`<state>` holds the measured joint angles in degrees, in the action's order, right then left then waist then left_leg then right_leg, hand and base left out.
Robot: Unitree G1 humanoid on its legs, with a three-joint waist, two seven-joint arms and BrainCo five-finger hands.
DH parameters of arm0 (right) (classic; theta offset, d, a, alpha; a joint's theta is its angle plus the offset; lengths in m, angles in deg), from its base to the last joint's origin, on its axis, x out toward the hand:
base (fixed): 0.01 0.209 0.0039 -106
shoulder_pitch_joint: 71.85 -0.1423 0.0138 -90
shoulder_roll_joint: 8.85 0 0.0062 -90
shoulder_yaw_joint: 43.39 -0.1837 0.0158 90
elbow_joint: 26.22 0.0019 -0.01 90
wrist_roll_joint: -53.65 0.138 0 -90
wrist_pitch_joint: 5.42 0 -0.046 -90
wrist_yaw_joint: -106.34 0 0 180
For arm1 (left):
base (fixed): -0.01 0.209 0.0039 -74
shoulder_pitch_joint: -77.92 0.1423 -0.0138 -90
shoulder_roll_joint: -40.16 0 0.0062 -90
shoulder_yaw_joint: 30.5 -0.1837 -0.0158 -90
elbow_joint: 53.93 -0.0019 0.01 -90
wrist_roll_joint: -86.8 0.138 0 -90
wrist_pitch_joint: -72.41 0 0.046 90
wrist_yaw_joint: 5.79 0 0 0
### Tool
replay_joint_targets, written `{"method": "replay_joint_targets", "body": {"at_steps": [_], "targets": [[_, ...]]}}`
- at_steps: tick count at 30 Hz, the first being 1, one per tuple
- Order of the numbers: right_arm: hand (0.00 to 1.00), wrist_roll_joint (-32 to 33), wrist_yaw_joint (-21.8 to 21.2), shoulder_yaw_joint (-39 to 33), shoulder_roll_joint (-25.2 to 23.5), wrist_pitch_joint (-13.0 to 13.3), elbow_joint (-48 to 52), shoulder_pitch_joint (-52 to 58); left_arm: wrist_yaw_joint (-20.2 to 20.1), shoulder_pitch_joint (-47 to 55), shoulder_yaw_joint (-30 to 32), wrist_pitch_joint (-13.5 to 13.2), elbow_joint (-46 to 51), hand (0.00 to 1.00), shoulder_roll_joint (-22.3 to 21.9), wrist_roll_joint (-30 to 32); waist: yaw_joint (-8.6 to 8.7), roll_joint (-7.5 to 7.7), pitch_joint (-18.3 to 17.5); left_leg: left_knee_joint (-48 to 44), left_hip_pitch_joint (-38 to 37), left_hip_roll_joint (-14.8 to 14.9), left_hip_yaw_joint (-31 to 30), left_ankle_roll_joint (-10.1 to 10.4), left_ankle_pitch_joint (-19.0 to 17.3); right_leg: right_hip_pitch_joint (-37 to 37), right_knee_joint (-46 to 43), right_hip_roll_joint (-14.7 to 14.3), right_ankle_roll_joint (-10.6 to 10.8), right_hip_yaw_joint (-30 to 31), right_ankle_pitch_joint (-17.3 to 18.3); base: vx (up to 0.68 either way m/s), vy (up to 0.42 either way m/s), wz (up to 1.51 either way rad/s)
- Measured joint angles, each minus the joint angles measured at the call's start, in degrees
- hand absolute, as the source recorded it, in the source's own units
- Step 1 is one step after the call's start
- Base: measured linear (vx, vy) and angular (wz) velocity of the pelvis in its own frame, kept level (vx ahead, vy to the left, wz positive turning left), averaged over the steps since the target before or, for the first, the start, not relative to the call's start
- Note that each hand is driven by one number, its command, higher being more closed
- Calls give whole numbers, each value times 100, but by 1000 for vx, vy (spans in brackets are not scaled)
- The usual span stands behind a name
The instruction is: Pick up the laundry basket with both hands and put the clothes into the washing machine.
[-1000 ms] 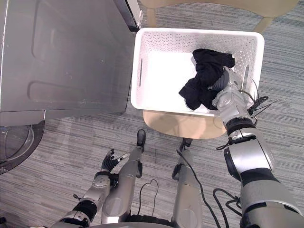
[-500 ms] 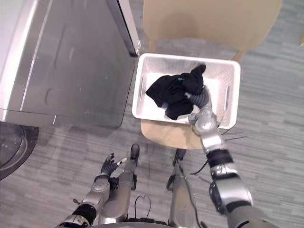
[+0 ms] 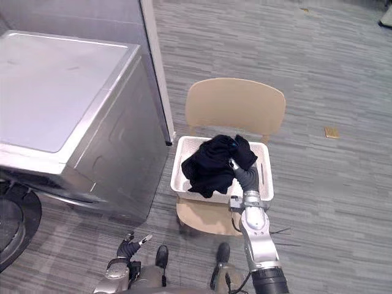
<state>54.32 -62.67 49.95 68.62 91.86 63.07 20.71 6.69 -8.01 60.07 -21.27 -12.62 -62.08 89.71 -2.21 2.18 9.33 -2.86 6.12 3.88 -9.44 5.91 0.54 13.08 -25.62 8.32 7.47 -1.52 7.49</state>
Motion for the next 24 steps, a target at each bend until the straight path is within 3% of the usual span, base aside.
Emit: {"method": "replay_joint_targets", "body": {"at_steps": [2, 3, 4, 6, 8, 9, 10, 12, 14, 16, 17, 19, 20, 24], "targets": [[100, -6, -19, 10, 9, 29, 4, -22, 9, 99, 8, -2, 239, 0, 107, -5, -39, 119, -88, -218, 167, -188, -298, 57, 33, -30, -100, 35, 166, 288, 333, -22, -259, 123], [100, -19, 0, 49, 77, 115, 4, -223, 33, 195, 24, -47, 474, 0, 36, -50, -230, -59, -70, -324, 470, -77, -466, 138, 100, -119, 135, -129, 92, 333, 538, -114, -285, 71], [100, -19, 1, 62, 137, 119, 3, -329, 34, 237, 23, -61, 582, 0, -41, -77, -291, -143, -28, -321, 550, 7, -514, 168, 145, -72, 43, -223, 77, 361, 561, -172, -226, 70], [100, -70, 28, 120, 205, 133, 6, -629, 39, 498, 20, -94, 1100, 0, -154, -226, -374, -253, -7, -306, 916, 34, -871, 307, 384, 334, -465, -367, -267, 217, 857, -177, -233, 82], [100, -145, 47, 130, 363, 138, 6, -784, 39, 655, -20, -111, 1439, 0, -277, -298, -386, -507, 87, -182, 1082, 209, -958, 233, 448, 399, -506, -504, -384, -103, 804, -224, -226, 81], [100, -199, 127, 124, 539, 124, 2, -810, 29, 767, -119, -112, 1667, 0, -331, -462, -394, -588, 145, 294, 1040, 463, -547, -309, 24, 361, -290, -483, -578, -364, 614, -246, -157, 92], [100, -254, 139, 93, 591, 121, 2, -828, 20, 776, -174, -112, 1784, 0, -347, -471, -400, -555, 178, 393, 1038, 514, -210, -449, -130, 309, -53, -378, -652, -551, 445, -273, -145, 96], [100, -335, 142, 44, 670, 117, -3, -1000, -7, 826, -313, -126, 2247, 0, -366, -492, -328, -445, 245, -204, 1176, 248, 372, -282, 32, 278, 359, -105, -774, -826, 151, -178, -104, 88], [100, -353, 155, -48, 762, 120, -3, -1157, -28, 843, -341, -168, 2828, 0, -360, -499, -284, -432, 247, -1002, 1060, 38, 773, -283, -13, 213, 876, 20, -792, -1052, -233, -187, -96, 76], [100, -356, 140, -75, 886, 122, -3, -1211, -25, 798, -338, -330, 3243, 0, -338, -497, -269, -507, 202, -1402, 787, 25, 1033, -498, -221, 136, 1215, 53, -786, -1291, -465, -181, -2, 69], [100, -359, 119, -76, 939, 122, -4, -1213, -8, 683, -373, -451, 3469, 0, -332, -492, -181, -540, 177, -1231, 411, 44, 1241, -526, -445, 66, 1421, 91, -753, -1510, -581, -143, 69, 101], [100, -391, 107, -104, 1014, 125, -4, -1216, -10, 522, -572, -554, 3621, 0, -287, -441, -138, -705, 72, -258, -41, 138, 1354, -444, -444, 27, 1673, 13, -570, -1820, -741, -116, 117, 93], [100, -428, 104, -164, 1003, 121, -19, -1214, -6, 279, -767, -555, 3667, 0, -194, -431, -167, -673, 52, 123, -56, 123, 1268, -193, -261, 4, 1830, 30, -530, -1958, -891, -98, 160, 76], [100, -433, -189, 287, 882, 140, -22, -1243, 3, 138, -1057, -597, 4146, 0, 242, -156, -195, -512, -78, 292, -226, -143, 1089, -285, -100, -463, 2368, 170, -311, -2082, -1338, -60, 159, 44]]}}
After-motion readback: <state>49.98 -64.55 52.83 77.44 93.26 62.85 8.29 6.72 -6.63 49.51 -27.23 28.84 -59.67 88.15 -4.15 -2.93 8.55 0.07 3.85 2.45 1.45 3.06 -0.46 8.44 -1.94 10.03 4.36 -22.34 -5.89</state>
